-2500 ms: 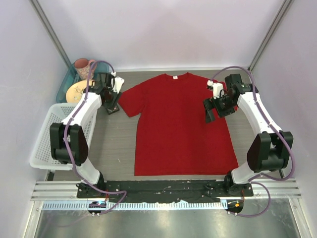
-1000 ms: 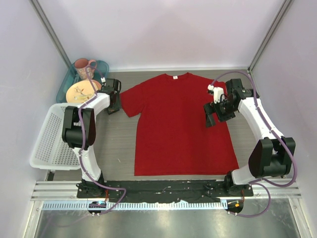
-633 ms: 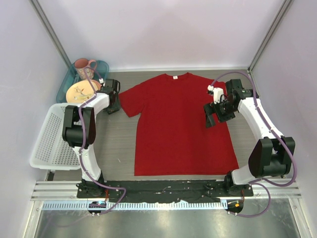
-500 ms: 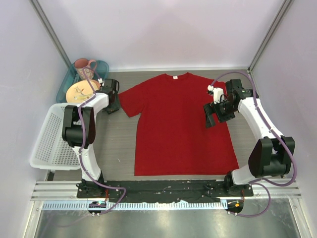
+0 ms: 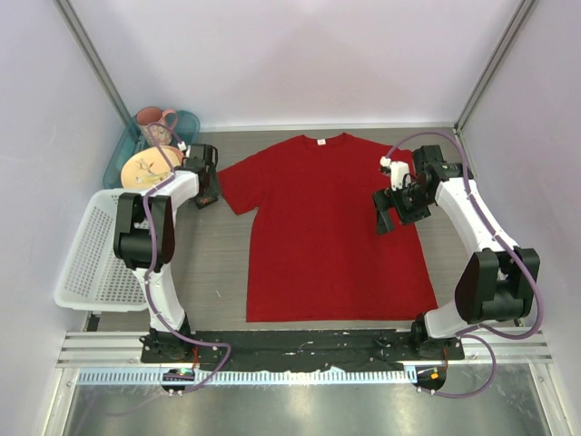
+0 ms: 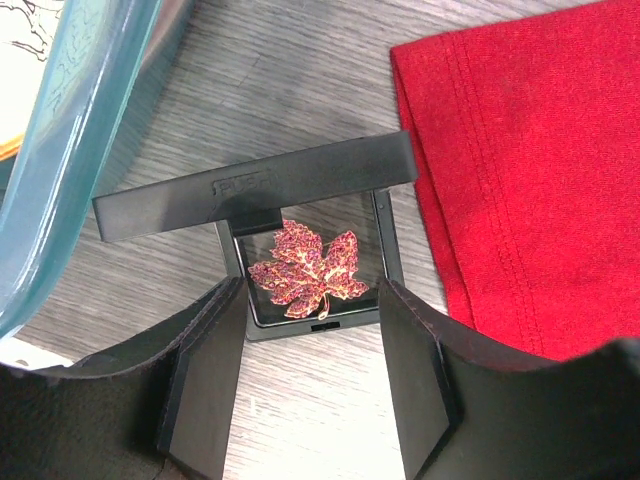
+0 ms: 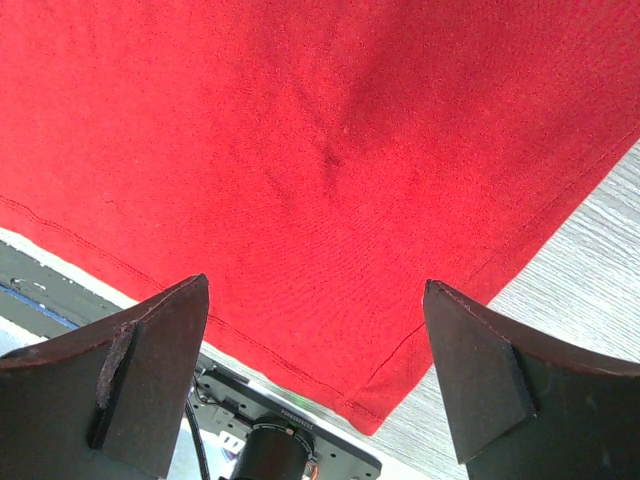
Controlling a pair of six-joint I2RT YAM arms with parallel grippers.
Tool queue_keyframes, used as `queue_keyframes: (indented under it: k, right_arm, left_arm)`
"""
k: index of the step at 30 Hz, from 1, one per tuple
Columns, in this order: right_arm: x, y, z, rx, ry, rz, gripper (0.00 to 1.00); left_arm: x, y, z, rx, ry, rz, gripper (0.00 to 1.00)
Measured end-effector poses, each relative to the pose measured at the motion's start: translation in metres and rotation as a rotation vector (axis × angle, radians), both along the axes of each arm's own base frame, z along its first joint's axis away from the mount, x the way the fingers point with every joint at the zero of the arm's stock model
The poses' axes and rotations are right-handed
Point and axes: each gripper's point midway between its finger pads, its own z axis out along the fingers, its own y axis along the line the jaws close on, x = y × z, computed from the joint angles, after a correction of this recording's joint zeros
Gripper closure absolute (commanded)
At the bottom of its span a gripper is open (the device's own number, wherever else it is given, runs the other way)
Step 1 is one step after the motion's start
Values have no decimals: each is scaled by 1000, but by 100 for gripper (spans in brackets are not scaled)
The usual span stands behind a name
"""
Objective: Pin the brooch onto the clothing
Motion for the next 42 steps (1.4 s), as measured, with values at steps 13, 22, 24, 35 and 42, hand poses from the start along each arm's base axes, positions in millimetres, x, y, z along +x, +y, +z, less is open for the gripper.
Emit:
queue_keyframes:
  k: [13,22,24,35,42]
  right_arm:
    - [0,0,-3,2,14,-5,7]
    - [0,2,-5,11,26,-6,7]
    - [0,2,-6,11,28,-6,8]
    - [0,2,-7,10,32,-7,7]
    - [0,2,-10,10,44,-10,7]
  left_arm:
    - [3,7,-2,-16,-4,47,38]
    - [5,15,-6,-30,17,77,37]
    - [6,14,-7,-34,19,75,38]
    - [12,15,-9,-46,34,77,48]
    - [12,16,-9,-46,41,79,56]
